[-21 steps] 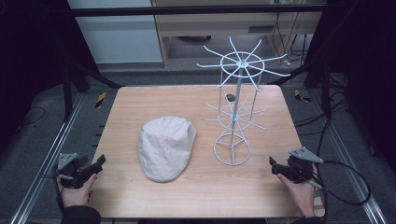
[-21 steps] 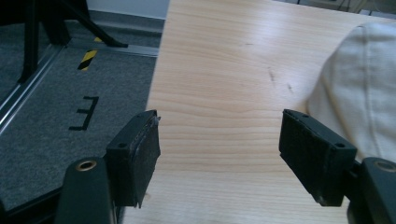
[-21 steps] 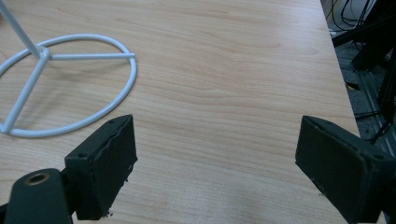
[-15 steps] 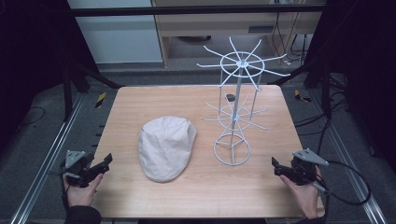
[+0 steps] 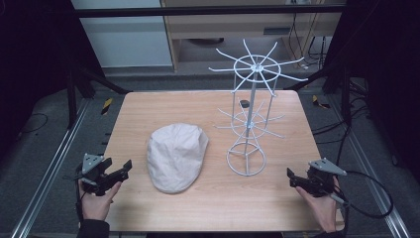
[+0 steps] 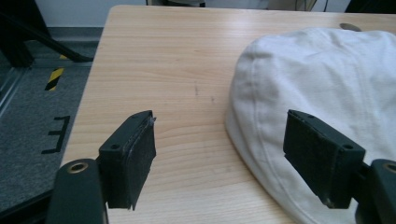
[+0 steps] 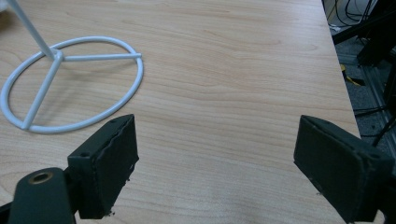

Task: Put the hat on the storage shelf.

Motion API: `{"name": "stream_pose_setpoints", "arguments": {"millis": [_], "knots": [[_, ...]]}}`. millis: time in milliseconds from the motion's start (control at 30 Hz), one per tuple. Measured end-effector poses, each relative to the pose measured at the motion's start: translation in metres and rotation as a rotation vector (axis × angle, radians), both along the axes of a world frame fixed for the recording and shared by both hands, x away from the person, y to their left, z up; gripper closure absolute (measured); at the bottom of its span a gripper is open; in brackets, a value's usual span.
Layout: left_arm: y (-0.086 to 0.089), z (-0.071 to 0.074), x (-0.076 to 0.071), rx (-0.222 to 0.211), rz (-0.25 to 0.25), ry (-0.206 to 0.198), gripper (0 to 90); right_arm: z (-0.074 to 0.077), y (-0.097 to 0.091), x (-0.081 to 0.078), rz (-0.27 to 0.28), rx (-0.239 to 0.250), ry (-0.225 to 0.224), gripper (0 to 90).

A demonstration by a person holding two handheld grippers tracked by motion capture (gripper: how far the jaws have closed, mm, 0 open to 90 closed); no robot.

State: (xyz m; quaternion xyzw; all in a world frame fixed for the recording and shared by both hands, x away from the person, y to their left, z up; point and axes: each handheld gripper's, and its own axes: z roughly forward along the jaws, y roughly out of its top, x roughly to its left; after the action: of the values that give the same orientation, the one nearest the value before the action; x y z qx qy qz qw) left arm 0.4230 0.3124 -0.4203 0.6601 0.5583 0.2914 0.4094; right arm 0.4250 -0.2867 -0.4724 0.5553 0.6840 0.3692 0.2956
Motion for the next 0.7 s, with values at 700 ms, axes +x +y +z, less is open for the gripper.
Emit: {"name": "stream_pose_setpoints", "arguments": {"millis": [700], "knots": [[-0.063, 0.019, 0.022, 0.052, -0.104, 0.005, 24.8, -0.001, 0.001, 0.0, 0.008, -0.004, 0.008, 13.6]]}}
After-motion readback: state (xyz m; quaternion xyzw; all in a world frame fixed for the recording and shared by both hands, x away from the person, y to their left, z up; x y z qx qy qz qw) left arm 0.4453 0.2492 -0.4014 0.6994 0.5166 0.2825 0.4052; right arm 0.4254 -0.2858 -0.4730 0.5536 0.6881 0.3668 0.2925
